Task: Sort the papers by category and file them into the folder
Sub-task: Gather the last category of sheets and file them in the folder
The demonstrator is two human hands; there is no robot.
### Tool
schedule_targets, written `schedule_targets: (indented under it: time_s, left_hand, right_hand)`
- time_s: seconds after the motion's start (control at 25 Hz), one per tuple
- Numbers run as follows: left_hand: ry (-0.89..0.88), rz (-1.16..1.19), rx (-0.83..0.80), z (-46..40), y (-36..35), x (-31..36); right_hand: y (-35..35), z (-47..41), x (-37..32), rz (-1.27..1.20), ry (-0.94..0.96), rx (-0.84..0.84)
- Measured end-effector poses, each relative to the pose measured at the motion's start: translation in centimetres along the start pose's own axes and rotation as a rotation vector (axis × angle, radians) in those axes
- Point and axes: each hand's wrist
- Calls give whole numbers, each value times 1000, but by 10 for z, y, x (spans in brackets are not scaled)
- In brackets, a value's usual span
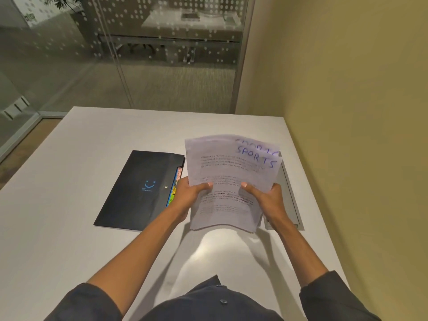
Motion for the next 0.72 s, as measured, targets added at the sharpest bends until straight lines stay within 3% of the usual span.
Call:
schedule_targets:
  time_s: [0.48, 0.72]
  left_hand:
    - [-324, -141, -154, 11, -20, 44]
    - [-397, -438, -154, 6, -13, 37]
  right_hand:
    - [24, 8, -40, 2, 290, 82]
    - [30, 5, -22, 555, 350, 36]
Point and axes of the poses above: each hand's wrist, its own z-axis away from the middle knuckle, its own y-axis out of the back of the hand, x = y × z, and after that the axes turned 12 degrees about z, right-handed
